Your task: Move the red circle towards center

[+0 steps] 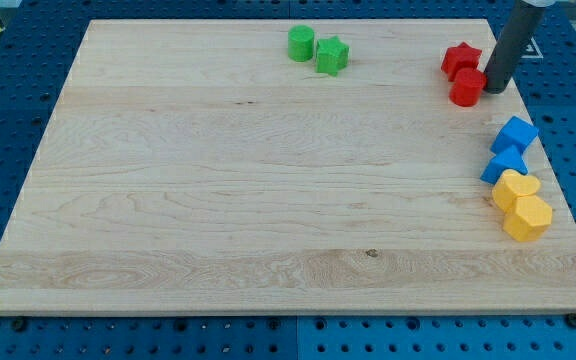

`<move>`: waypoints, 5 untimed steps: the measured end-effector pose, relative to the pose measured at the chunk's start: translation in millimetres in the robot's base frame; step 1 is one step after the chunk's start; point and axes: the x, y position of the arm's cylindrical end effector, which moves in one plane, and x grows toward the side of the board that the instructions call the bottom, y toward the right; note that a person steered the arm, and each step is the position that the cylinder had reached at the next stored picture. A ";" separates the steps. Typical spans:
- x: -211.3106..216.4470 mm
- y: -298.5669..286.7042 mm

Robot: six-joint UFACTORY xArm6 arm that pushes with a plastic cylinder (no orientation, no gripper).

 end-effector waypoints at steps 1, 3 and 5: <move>0.9 0.8; 11.5 38.7; 16.8 51.9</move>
